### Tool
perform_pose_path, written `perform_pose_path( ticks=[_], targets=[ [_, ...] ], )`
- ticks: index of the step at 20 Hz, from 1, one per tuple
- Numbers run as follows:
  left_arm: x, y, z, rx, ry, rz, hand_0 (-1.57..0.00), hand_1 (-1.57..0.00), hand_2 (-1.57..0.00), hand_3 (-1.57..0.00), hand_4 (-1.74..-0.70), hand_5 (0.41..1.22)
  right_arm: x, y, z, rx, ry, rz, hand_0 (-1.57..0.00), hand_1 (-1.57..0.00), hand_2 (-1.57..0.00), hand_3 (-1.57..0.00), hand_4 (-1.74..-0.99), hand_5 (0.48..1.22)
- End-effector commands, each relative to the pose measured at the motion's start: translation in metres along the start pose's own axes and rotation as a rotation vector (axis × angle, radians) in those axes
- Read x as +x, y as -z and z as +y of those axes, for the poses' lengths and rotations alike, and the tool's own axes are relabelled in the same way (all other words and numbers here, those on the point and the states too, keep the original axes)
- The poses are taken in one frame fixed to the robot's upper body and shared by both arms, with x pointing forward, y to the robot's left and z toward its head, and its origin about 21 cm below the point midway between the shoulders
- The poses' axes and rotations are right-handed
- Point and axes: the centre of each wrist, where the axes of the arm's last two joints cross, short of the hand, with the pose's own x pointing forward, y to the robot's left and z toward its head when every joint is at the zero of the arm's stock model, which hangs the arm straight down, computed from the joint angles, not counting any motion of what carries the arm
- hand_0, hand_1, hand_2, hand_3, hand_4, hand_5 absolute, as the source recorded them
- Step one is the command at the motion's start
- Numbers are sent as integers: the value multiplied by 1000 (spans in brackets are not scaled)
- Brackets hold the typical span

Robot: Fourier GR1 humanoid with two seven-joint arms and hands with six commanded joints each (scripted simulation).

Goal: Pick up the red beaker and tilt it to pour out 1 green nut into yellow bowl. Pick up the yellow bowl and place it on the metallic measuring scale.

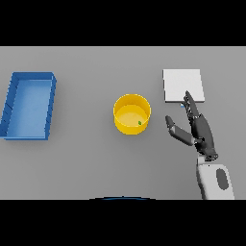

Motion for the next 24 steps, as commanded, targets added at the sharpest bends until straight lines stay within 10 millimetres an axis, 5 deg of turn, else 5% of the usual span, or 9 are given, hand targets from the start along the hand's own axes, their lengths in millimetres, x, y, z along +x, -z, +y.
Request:
perform_pose_path(
  ticks=[1, 8, 16, 18, 21, 24],
  targets=[
    [-10, 2, -9, -22, -50, 47, -1571, -1569, -1569, -1486, -1735, 1221, -2, -1, -2, 2, -12, 6, 1, 1, 1, 1, -1278, 659],
    [-76, -5, -83, -104, -289, 257, -1571, -1571, -1571, -1493, -1740, 1221, -5, -4, -2, 8, -47, -14, 1, 1, 1, 1, -1302, 693],
    [-101, -43, -109, -74, -339, 284, -1571, -1571, -1571, -1340, -1738, 1221, -7, -7, -4, 13, -66, -6, 1, 1, 1, 1, -1327, 724],
    [-103, -54, -116, -74, -356, 304, -1571, -1571, -1571, -1319, -1737, 1146, -5, -7, -8, 14, -58, -21, 1, 1, 1, 1, -1335, 725],
    [-105, -66, -124, -97, -372, 293, -1571, -1571, -1571, -1442, -1588, 962, -6, -6, -3, 19, -63, -18, 1, 1, 1, 1, -1326, 728],
    [-110, -77, -127, -154, -366, 262, -1571, -1571, -1571, -935, -1253, 810, -3, -7, -5, 18, -68, -25, 1, 1, 1, 1, -1327, 730]
  ],
)
